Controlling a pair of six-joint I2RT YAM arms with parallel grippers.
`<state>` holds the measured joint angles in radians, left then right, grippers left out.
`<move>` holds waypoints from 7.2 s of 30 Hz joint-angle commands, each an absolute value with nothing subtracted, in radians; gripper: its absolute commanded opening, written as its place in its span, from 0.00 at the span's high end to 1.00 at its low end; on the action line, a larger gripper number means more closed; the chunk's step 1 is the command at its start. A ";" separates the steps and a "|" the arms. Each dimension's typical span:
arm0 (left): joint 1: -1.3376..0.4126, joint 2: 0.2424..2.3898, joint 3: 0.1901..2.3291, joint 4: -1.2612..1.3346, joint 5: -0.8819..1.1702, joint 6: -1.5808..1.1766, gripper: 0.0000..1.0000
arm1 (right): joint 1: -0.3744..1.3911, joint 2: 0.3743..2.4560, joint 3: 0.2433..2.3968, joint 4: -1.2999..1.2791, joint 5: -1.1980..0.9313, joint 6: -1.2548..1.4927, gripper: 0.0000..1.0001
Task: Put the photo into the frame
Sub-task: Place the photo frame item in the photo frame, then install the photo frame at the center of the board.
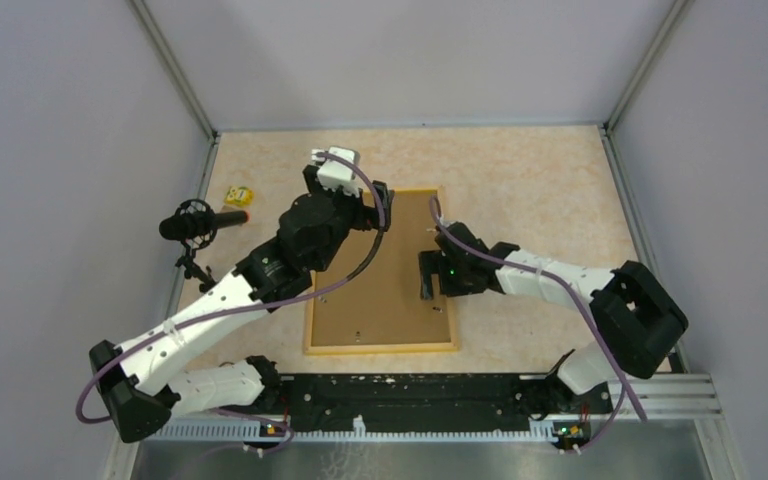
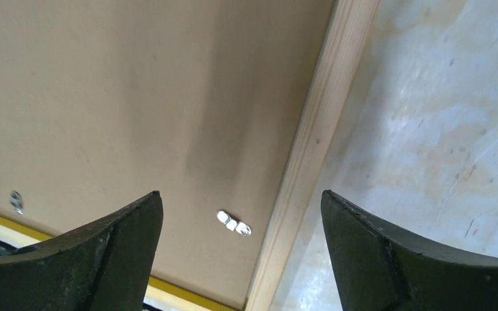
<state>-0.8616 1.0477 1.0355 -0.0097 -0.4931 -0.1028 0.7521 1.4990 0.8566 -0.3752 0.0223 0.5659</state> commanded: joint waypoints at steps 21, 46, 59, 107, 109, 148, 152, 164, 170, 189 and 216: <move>-0.831 1.082 0.601 -0.157 0.053 -0.737 0.03 | 0.856 1.306 0.700 -0.378 0.145 0.727 0.17; -0.826 1.112 0.425 -0.026 0.037 -0.823 0.04 | 0.928 1.520 0.801 -0.432 0.332 0.741 0.54; -0.826 1.116 0.404 -0.025 0.065 -0.836 0.03 | 0.928 1.494 0.759 -0.458 0.406 0.903 0.78; -0.826 1.043 0.355 0.023 0.096 -0.813 0.02 | 0.606 1.798 1.244 -0.286 0.267 0.409 0.36; -0.826 1.045 0.355 0.023 0.098 -0.812 0.02 | 0.591 1.826 1.254 -0.276 0.247 0.390 0.37; -0.825 1.027 0.348 0.015 0.089 -0.823 0.02 | 0.566 1.997 1.282 -0.295 0.362 0.605 0.72; -0.825 1.032 0.349 0.016 0.092 -0.823 0.02 | 0.566 2.012 1.297 -0.339 0.354 0.676 0.74; -0.826 1.016 0.345 0.007 0.084 -0.819 0.02 | 0.567 1.955 1.286 -0.297 0.290 0.554 0.59; -0.826 1.024 0.344 0.019 0.089 -0.822 0.02 | 0.567 1.874 1.223 -0.225 0.266 0.512 0.53; -0.826 1.017 0.341 0.015 0.087 -0.820 0.02 | 0.567 1.980 1.268 -0.198 0.284 0.468 0.51; -0.825 1.017 0.344 0.014 0.092 -0.821 0.02 | 0.568 1.933 1.200 -0.199 0.256 0.366 0.53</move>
<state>-0.8272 1.0222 0.3511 0.0006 0.0895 -0.8246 0.5732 1.9434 1.2346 -0.1402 0.2504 0.4076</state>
